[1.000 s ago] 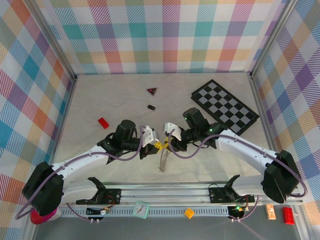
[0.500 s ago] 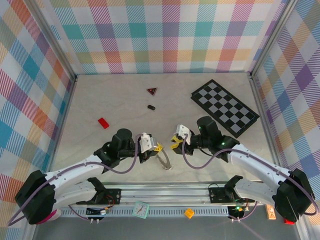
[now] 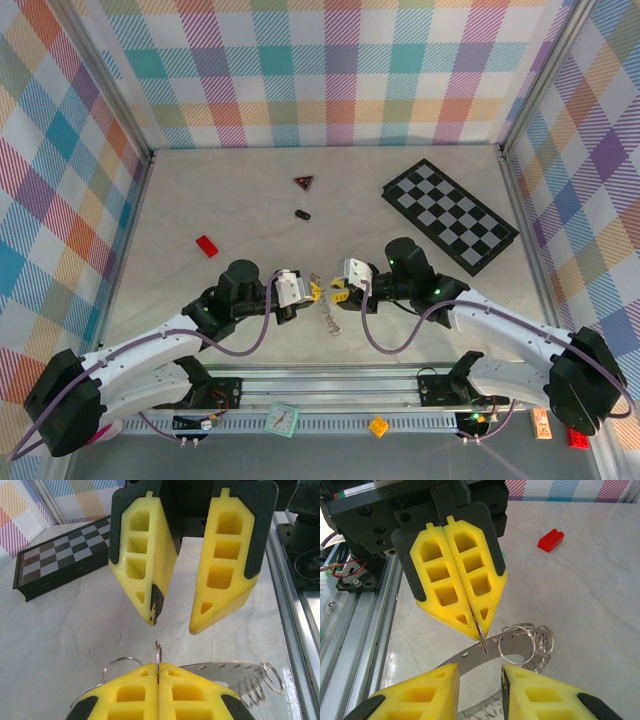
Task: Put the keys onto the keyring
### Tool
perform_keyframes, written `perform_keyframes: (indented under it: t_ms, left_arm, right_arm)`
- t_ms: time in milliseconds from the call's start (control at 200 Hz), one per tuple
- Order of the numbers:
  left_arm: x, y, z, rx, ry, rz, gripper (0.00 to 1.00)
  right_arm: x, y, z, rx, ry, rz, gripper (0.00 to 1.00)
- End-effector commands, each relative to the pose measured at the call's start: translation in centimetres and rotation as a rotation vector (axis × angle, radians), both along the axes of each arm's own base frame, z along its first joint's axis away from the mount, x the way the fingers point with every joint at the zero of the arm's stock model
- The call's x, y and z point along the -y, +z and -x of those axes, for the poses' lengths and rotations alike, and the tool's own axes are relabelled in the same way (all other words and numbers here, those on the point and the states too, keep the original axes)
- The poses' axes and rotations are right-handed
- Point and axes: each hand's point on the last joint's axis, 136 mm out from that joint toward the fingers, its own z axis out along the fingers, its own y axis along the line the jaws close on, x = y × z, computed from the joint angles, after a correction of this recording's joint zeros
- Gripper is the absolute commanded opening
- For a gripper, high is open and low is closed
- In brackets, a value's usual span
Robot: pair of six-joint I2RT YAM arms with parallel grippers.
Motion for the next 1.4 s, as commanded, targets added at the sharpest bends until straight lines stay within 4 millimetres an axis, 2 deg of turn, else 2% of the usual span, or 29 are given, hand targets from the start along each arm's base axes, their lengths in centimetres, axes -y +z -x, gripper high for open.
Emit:
perform_keyframes:
  t_ms: [0,375,485,655,720,830,975,1110,1255,1395]
  left_arm:
    - [0.5,1.2,0.8,0.051,-0.049,0.032,0.00]
    - [0.7,1.1,1.0,0.034,-0.065,0.039,0.00]
    - [0.6,1.1,0.5,0.018,-0.031,0.039,0.00]
    - [-0.6,1.6,-1.2,0.007,0.111,0.034,0.00]
    - [-1.3,2.4,-1.9,0.004,0.172,0.045,0.00]
    - [-2.5,3.9,-2.9,-0.003,0.274,0.062,0.00]
    - [-4.8,5.6,-4.3,-0.009,0.434,0.075,0.00]
    - [-8.1,7.0,-6.2,-0.024,0.620,0.106,0.00]
    - [-12.0,8.1,-8.0,-0.043,0.787,0.129,0.00]
    - [-16.2,8.8,-9.4,-0.051,0.957,0.149,0.00]
  right_arm:
    - [-0.7,0.6,0.1,0.059,0.037,-0.029,0.28]
    - [-1.6,0.3,-0.2,0.047,0.051,-0.030,0.25]
    - [-1.6,0.5,-0.3,0.048,0.040,-0.037,0.26]
    - [-0.1,1.9,-2.0,0.115,-0.108,-0.080,0.30]
    - [0.7,2.6,-2.7,0.108,-0.175,-0.094,0.32]
    - [1.6,2.8,-2.7,0.058,-0.231,-0.088,0.34]
    - [1.4,2.7,-1.9,-0.075,-0.232,-0.072,0.33]
    - [0.3,2.1,-1.5,-0.170,-0.221,-0.051,0.31]
    - [-2.5,0.9,-0.7,-0.283,-0.189,-0.036,0.30]
    - [-6.8,-0.8,0.7,-0.340,-0.113,0.012,0.30]
